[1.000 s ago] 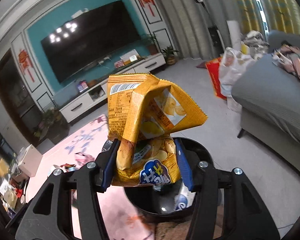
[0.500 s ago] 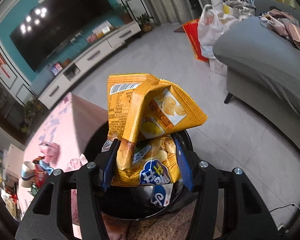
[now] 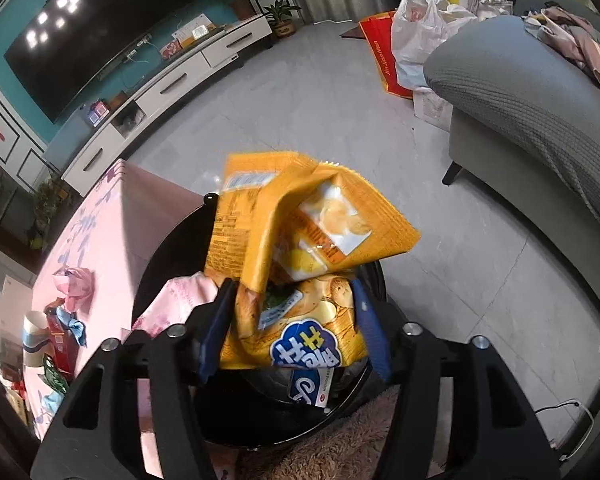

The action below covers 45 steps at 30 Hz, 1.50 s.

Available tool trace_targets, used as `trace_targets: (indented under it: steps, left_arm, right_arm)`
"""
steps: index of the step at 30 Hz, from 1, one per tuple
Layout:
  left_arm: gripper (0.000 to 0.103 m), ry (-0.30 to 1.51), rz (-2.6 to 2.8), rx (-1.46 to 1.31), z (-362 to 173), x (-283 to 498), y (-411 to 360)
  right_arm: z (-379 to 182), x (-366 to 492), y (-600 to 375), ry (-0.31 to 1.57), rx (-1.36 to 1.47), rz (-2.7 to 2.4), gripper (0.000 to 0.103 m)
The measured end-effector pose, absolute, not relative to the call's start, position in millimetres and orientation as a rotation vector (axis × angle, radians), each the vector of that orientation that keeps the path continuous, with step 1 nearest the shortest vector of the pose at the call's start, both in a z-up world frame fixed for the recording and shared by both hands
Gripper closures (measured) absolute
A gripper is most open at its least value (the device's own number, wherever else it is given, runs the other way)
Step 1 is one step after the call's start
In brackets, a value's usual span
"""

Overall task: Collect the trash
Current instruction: 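Move both items over the black bin and open both tools to drop them, then grasp the blue face mask with the left tool while the right grasps the green bag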

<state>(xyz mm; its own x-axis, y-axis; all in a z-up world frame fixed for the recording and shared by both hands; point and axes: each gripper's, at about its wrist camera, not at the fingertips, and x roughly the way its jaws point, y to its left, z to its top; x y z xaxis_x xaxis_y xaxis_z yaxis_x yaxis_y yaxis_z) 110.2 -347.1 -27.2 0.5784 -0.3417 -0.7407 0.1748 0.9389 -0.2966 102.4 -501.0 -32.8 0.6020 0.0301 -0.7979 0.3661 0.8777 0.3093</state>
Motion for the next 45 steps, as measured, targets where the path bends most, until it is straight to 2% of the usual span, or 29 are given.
trace_targets:
  steps: [3,5,8,15,17,29,38,45]
  left_arm:
    - [0.062,0.908,-0.329,-0.209,-26.5,109.1,-346.7]
    - [0.032,0.894,-0.342,-0.223,-22.3,106.9,-343.6]
    - [0.012,0.859,-0.345,-0.241,-10.5,101.0,-334.2]
    - [0.003,0.752,-0.269,-0.276,27.5,80.9,-281.4]
    - [0.003,0.732,-0.230,-0.285,37.4,74.7,-261.4]
    - [0.003,0.637,0.126,-0.318,64.4,18.2,-101.6]
    - [0.003,0.723,0.163,-0.410,11.6,5.5,-25.5]
    - [0.004,0.784,0.104,-0.457,-23.3,13.4,-25.8]
  right_arm:
    - [-28.9,99.8,-504.4,0.894,0.497,-0.187,0.026]
    - [-24.2,97.1,-503.4,0.867,0.498,-0.184,0.018]
    - [-15.8,91.9,-501.6,0.815,0.508,-0.167,0.009]
    - [2.3,85.2,-497.7,0.720,0.519,-0.142,0.006]
    - [7.4,84.1,-493.4,0.694,0.514,-0.128,0.003]
    - [36.5,80.5,-433.3,0.580,0.426,0.083,0.003]
    - [32.6,94.6,-349.0,0.633,0.328,0.314,0.003]
    - [11.8,101.4,-274.7,0.708,0.193,0.434,0.003]
